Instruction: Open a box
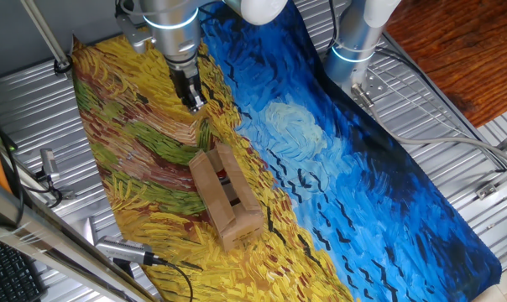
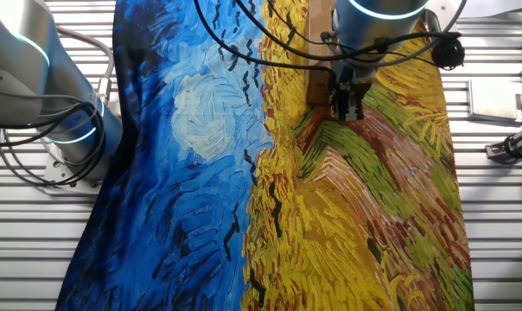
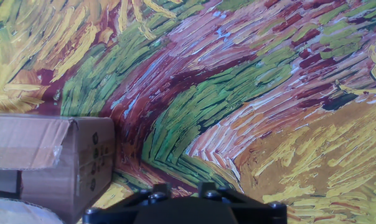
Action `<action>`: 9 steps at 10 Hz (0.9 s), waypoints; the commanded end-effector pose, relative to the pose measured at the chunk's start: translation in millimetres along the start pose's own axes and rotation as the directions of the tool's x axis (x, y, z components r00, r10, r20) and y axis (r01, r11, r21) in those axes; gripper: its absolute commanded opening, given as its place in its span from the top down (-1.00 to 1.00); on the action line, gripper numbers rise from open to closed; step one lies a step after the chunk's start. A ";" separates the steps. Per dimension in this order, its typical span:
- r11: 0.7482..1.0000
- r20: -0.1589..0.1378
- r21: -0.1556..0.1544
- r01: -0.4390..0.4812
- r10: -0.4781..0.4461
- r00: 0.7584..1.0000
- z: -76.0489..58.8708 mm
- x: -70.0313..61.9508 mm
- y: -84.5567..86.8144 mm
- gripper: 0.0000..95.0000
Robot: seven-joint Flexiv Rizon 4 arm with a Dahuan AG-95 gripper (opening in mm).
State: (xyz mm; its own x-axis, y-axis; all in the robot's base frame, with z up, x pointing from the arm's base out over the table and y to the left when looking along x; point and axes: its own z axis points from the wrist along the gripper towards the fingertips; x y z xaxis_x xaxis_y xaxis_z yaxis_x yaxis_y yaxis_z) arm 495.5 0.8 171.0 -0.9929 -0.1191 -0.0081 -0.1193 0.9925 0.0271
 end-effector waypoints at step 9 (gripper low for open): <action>0.992 -0.005 -0.021 0.123 -0.123 0.992 -20.3 29.9 -65.5 1.00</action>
State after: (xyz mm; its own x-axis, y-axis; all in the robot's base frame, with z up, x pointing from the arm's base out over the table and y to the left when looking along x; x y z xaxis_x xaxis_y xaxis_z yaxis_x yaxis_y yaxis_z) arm 474.8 -67.6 188.7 -0.9704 -0.2415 -0.0036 -0.2413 0.9692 0.0495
